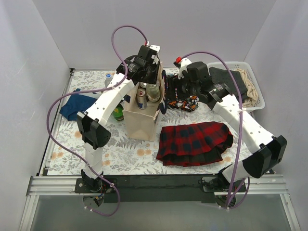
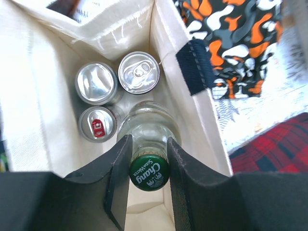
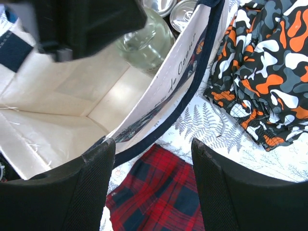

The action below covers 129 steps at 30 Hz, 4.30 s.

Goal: Take the beverage out of the canvas bag
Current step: Place the drink at the center of the board.

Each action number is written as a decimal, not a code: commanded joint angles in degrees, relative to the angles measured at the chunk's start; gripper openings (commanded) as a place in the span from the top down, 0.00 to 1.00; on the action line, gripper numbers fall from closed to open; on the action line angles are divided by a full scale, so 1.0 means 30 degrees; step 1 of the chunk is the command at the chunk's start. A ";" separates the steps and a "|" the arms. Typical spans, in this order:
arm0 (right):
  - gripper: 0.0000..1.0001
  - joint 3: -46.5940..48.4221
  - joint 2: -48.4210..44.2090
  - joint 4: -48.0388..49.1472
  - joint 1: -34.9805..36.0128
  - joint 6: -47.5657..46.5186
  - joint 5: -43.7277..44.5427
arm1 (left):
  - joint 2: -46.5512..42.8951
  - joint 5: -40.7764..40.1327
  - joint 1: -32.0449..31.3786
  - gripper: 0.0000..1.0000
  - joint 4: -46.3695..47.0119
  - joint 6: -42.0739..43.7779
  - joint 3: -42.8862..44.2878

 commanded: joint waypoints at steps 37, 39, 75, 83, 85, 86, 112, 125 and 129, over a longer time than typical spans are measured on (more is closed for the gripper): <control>0.29 -0.1664 -0.2433 0.1364 -0.0119 0.1048 -0.1189 | -0.7532 -0.4877 -0.0096 1.00 0.2252 0.0325 0.0919; 0.29 -0.1752 -0.2462 0.1393 -0.0118 0.1019 -0.1219 | -0.7710 -0.5082 -0.0096 1.00 0.2397 0.0295 0.0890; 0.29 -0.2221 -0.2873 0.1775 -0.0060 0.1546 -0.2508 | -1.3478 -1.0678 -0.0096 1.00 -0.1000 -0.2661 -0.3677; 0.29 -0.2279 -0.2843 0.1804 -0.0031 0.1487 -0.2684 | -1.4360 -1.1966 -0.0066 1.00 -0.0736 -0.3512 -0.6755; 0.29 -0.2338 -0.2815 0.1804 -0.0002 0.1458 -0.2626 | -1.4564 -1.2201 -0.0037 1.00 -0.0358 -0.3542 -0.7310; 0.29 -0.2367 -0.2843 0.1804 -0.0030 0.1429 -0.2654 | -1.4798 -1.2347 -0.0066 1.00 -0.0036 -0.3687 -0.8067; 0.29 -0.2866 -0.2990 0.1804 -0.0002 0.1400 -0.2303 | -1.6529 -0.7280 0.5850 1.00 0.6468 -0.3455 -1.7857; 0.28 -0.2982 -0.3049 0.1804 -0.0060 0.1282 -0.2069 | -1.5270 -0.6637 0.7140 1.00 0.9369 -0.3278 -2.0174; 0.28 -0.2924 -0.2990 0.1775 -0.0060 0.1253 -0.2069 | -1.4859 -0.6578 0.7374 1.00 1.0043 -0.3279 -2.0701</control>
